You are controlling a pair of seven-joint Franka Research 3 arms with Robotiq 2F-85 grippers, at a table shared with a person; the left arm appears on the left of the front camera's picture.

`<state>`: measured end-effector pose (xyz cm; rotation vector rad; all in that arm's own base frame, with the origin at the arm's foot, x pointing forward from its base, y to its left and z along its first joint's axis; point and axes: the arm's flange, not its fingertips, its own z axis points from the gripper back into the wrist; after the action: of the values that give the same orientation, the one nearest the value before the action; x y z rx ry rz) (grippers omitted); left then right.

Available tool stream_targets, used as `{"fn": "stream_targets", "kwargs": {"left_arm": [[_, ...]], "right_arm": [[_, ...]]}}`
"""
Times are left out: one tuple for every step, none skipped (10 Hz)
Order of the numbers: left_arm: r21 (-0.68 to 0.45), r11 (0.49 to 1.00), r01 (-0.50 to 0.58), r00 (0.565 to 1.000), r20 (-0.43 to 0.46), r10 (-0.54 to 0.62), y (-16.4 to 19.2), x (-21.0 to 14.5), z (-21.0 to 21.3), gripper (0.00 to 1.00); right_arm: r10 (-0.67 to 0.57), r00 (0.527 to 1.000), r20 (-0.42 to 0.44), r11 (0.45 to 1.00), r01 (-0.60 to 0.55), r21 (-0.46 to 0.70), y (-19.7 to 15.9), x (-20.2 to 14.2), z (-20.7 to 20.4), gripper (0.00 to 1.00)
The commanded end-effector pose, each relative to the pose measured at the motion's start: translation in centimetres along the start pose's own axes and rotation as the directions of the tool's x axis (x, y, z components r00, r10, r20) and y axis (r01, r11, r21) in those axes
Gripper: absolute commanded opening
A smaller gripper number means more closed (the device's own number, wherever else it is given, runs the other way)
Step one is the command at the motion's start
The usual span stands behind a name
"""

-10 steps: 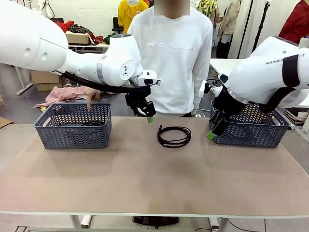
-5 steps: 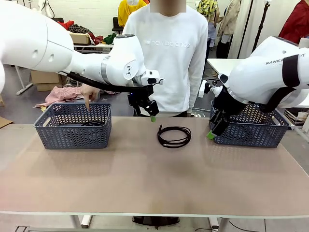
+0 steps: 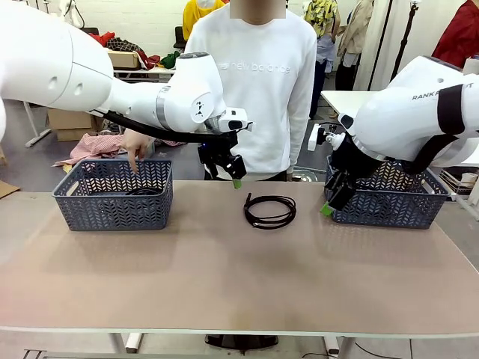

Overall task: Organize the cables according to human instructions.
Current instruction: Pick up a bundle of cables and place it in the basket indicated by the human.

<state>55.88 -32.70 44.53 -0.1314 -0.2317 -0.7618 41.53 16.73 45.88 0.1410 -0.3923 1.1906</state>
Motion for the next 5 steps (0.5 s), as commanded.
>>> {"fn": "stream_targets", "kwargs": {"left_arm": [[0.015, 0.989, -0.144, 0.990, 0.002, 0.144, -1.0, 0.6, -0.3, 1.00], [0.013, 0.980, -0.198, 0.980, -0.017, 0.198, -1.4, 1.0, -0.6, 1.00], [0.038, 0.962, -0.271, 0.961, -0.037, 0.273, -1.9, 1.6, -1.1, 1.00], [0.048, 0.944, -0.326, 0.943, -0.062, 0.328, -2.6, 2.3, -1.9, 1.00], [0.048, 0.930, -0.364, 0.925, -0.096, 0.367, -3.2, 3.1, -3.2, 1.00]], "right_arm": [[0.003, 1.000, -0.001, 1.000, -0.003, -0.002, 0.1, 0.0, 0.0, 1.00], [0.003, 1.000, -0.001, 1.000, -0.003, -0.002, 0.1, 0.0, 0.0, 1.00], [0.003, 1.000, -0.001, 1.000, -0.003, -0.002, 0.1, 0.0, 0.0, 1.00], [0.003, 1.000, -0.001, 1.000, -0.003, -0.002, 0.1, 0.0, 0.0, 1.00], [0.003, 1.000, -0.001, 1.000, -0.003, -0.002, 0.1, 0.0, 0.0, 1.00]]}}
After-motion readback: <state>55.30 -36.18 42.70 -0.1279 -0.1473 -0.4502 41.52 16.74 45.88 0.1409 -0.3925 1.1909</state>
